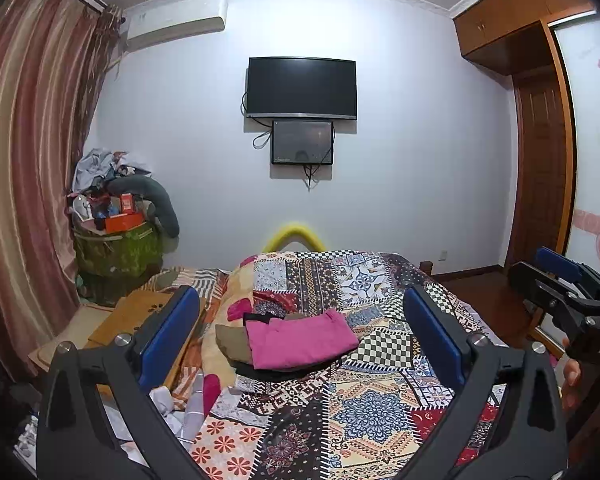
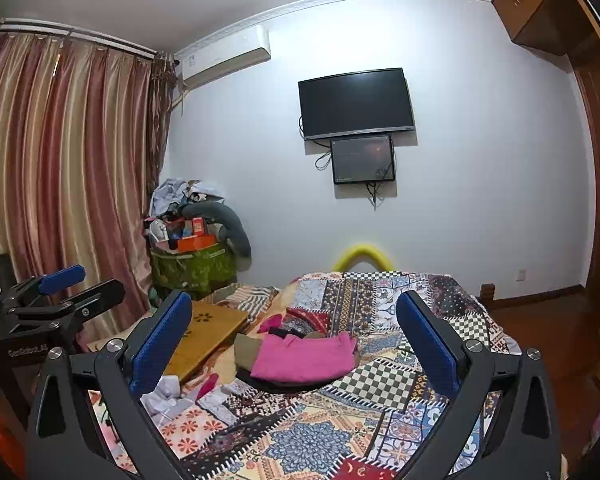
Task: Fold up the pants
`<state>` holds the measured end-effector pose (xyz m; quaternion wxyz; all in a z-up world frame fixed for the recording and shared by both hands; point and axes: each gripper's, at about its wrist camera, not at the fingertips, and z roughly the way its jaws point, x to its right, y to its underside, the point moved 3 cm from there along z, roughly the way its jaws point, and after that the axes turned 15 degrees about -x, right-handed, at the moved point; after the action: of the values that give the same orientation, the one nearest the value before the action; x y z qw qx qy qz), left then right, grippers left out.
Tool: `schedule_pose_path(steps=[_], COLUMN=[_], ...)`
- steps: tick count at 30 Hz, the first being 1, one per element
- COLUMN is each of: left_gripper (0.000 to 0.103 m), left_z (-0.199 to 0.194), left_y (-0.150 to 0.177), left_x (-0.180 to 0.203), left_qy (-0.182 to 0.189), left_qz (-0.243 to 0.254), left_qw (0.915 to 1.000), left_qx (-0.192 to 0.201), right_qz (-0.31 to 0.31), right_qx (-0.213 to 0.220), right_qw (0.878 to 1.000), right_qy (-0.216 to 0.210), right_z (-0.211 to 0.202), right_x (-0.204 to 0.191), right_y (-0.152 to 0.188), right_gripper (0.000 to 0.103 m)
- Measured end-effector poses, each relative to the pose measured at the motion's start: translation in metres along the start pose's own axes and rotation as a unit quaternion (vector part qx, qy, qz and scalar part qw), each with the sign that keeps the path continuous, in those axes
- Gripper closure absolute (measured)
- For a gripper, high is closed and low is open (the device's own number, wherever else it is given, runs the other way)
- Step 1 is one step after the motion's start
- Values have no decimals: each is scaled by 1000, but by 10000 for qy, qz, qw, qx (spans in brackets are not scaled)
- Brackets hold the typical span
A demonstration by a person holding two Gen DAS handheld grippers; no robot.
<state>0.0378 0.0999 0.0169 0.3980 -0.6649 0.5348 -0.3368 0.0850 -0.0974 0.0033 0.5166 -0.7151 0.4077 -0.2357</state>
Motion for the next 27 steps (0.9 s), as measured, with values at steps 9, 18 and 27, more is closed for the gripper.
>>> schedule_pose_path(steps=[9, 18, 27], left_gripper=[0, 0, 0], left_z=[8, 19, 24], left_y=[2, 10, 10], left_x=[-3, -2, -1], left_qy=[-1, 18, 54], left_qz=[-33, -61, -66], left_qw=[10000, 9998, 9997], left_qx=[-24, -187, -248], right_qz=[-29, -29, 34], right_qx=[-18, -137, -172], right_qw=[10000, 9999, 9998], right_qy=[-13, 33, 78], right_z=[-1, 4, 4], right_x=[-2, -1, 5], right_y=[3, 8, 7], right_gripper=[1, 1, 1])
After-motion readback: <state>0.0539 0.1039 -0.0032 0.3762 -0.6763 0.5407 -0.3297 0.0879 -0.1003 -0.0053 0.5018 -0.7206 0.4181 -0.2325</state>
